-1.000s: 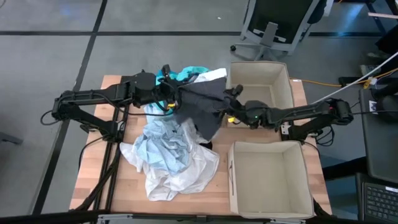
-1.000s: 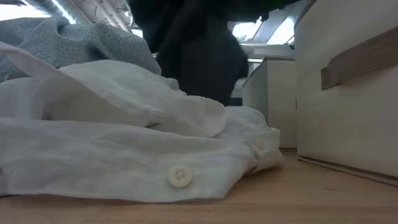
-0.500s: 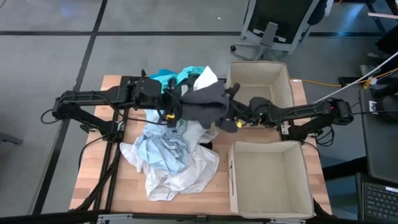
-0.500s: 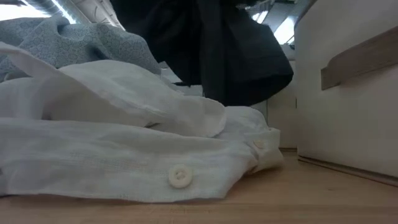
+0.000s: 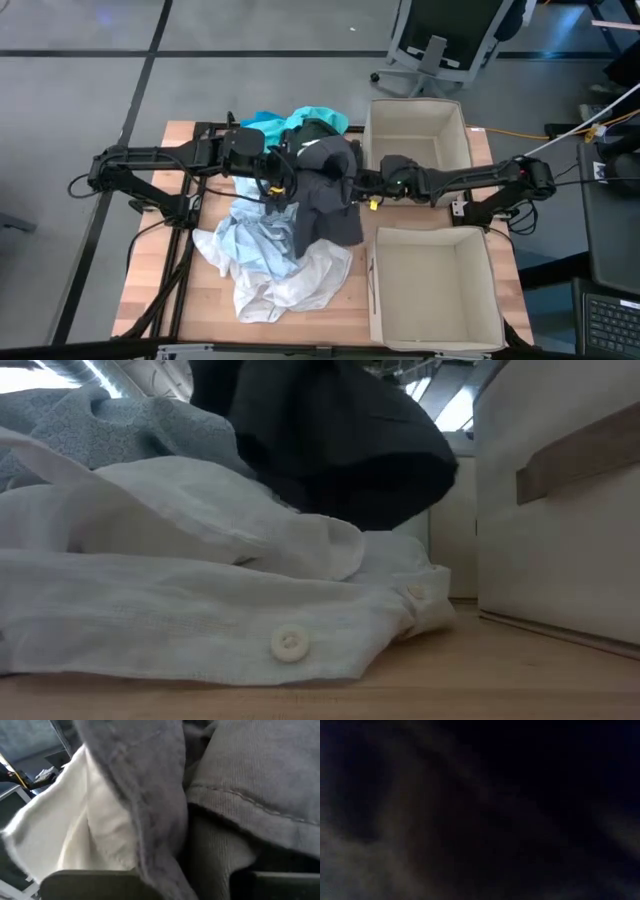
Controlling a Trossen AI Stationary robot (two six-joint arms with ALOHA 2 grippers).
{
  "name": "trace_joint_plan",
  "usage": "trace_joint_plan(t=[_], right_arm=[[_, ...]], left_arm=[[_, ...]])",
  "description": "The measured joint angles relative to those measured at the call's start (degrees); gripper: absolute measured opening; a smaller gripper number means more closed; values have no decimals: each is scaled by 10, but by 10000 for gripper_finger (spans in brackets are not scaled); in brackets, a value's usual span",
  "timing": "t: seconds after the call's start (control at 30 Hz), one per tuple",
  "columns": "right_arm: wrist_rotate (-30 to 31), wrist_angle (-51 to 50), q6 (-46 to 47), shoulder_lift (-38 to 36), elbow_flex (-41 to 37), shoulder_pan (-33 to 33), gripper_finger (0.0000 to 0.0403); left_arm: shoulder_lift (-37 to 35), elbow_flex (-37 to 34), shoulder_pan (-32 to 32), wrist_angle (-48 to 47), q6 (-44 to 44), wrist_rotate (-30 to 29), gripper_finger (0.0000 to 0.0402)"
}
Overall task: Sort clothes
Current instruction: Put the black shorts into the top bin
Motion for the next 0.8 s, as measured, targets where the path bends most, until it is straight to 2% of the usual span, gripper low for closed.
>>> trace_joint_plan(t=[0.1,0.3,0.33,0.53,0.8], right_arm=[[-24,-3,10,6,9,0,233],[-26,-5,11,9,15,0,57],[-20,-4,9,8,15,-1,39],[-6,-15,7,-9,15,0,44],[11,-30,4,-40,15,-1,41]], left_arm=[[0,0,0,4,0,1,23],[-2,0,0,9,9,4,35],[-2,0,0,9,7,3,37],[-1,0,1,32,-21,1,62],[-16,1,1,37,-10,-35,153]])
